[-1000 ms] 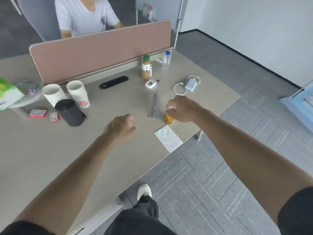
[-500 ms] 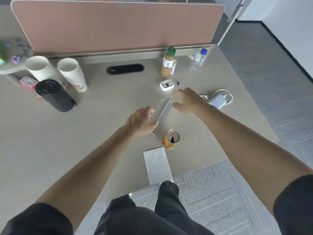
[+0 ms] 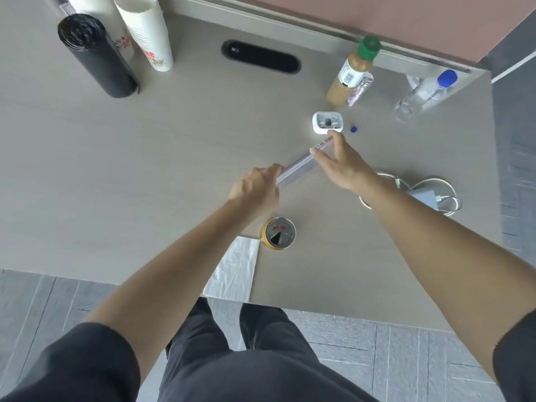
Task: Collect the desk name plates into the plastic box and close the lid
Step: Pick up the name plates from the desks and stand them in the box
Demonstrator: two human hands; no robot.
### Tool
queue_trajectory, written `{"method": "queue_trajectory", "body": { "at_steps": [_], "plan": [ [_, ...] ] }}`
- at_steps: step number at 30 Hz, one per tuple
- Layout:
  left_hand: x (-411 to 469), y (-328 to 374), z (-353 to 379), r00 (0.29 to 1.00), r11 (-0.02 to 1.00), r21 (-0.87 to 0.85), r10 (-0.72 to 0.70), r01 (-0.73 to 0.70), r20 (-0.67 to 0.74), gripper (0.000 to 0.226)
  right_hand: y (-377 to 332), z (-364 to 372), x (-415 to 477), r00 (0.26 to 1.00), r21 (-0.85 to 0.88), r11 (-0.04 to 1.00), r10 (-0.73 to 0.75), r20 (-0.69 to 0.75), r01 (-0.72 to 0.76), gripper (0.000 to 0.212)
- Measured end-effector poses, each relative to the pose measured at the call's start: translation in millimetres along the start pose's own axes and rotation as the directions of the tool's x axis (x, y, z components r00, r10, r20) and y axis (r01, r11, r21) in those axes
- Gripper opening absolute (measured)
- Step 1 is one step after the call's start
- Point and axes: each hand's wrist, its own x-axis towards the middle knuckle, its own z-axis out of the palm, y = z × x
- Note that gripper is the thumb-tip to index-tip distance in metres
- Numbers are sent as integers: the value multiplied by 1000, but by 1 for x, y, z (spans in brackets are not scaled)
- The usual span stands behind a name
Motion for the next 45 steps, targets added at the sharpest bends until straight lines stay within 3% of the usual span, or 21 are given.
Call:
{"method": "queue_trajectory", "body": {
  "at_steps": [5, 9, 14, 17, 26, 31, 37, 45],
  "plan": [
    [2, -5, 1, 998, 999, 38, 26, -24, -59, 36, 7, 11, 7, 1000, 143, 990, 6, 1, -6, 56],
    [0, -16, -11, 995, 999, 45, 25, -20, -99, 28, -8, 15, 10, 1000, 157, 988, -10, 13, 8, 54],
    [-15, -53, -40, 978, 1000, -22, -25, 21, -206, 26, -64, 24, 11, 986, 205, 964, -165, -30, 167, 64],
    [-33, -84, -61, 962, 995, -82, -77, 57, -262, 29, -105, 38, 12, 966, 225, 940, -255, -36, 256, 57],
    [-120, -207, -147, 857, 960, -162, -277, 228, -434, 38, -284, 125, -4, 874, 205, 863, -482, 59, 462, 50],
    [-183, -315, -197, 790, 949, -194, -315, 249, -525, 38, -406, 191, -36, 805, 191, 807, -583, 109, 559, 61],
    [-255, -433, -251, 734, 931, -242, -363, 272, -574, 35, -540, 265, -79, 773, 89, 794, -606, 187, 601, 53],
    [-330, -539, -311, 637, 908, -282, -418, 310, -648, 35, -676, 337, -125, 687, 58, 714, -690, 226, 698, 56]
  ]
}}
